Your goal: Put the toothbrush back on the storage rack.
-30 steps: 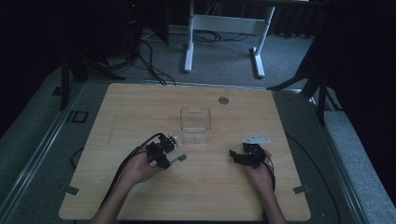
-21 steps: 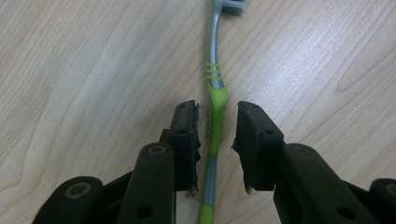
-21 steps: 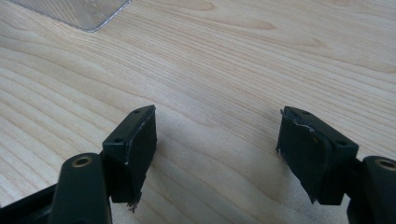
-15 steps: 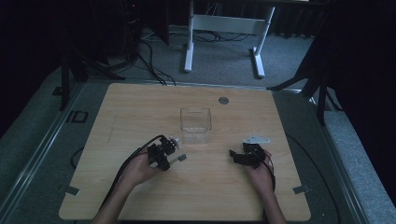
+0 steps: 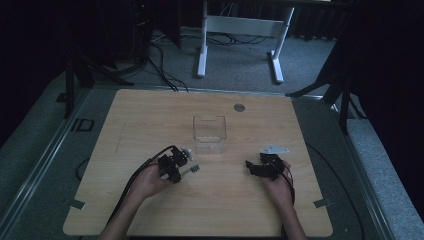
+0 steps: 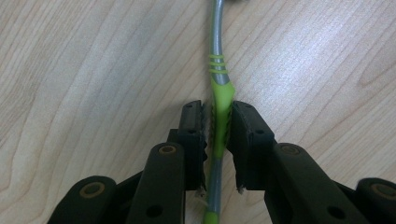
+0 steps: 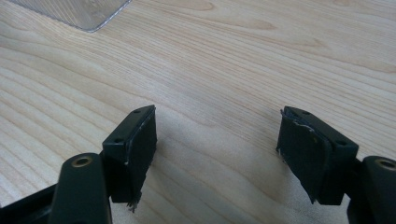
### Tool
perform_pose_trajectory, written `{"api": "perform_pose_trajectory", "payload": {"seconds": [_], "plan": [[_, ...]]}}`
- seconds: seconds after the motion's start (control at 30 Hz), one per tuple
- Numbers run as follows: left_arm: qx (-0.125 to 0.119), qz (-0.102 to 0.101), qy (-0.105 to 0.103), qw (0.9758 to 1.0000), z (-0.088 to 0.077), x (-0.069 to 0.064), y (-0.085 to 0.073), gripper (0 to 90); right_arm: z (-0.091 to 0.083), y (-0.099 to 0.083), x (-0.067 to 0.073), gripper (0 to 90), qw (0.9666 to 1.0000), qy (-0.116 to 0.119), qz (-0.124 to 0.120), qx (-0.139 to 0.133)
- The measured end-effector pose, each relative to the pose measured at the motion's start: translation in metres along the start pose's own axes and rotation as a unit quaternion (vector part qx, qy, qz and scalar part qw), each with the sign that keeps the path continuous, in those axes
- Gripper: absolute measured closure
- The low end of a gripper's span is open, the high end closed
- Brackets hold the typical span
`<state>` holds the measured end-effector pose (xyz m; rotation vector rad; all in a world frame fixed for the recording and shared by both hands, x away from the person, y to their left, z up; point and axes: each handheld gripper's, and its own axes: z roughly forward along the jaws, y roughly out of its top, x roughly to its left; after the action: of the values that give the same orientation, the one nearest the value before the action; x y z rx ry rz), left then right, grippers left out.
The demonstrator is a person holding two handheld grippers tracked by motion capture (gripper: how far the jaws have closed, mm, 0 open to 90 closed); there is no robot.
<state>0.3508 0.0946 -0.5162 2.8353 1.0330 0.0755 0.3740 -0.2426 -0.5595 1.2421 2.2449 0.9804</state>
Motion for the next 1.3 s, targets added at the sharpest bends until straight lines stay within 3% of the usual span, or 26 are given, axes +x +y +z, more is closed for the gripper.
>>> {"api": "perform_pose_trajectory", "payload": {"seconds": [1.03, 1.3], "plan": [[-0.007, -0.001, -0.02, 0.9998, 0.0014, 0.0038, -0.0008, 81.6, 0.0, 0.0, 0.0, 28.2, 1.0, 0.0, 0.0, 0.0], [-0.017, -0.005, -0.012, 0.9998, -0.0072, 0.0038, -0.0027, 81.8, 0.0, 0.0, -0.0001, 28.3, 1.0, 0.0, 0.0, 0.0]]}}
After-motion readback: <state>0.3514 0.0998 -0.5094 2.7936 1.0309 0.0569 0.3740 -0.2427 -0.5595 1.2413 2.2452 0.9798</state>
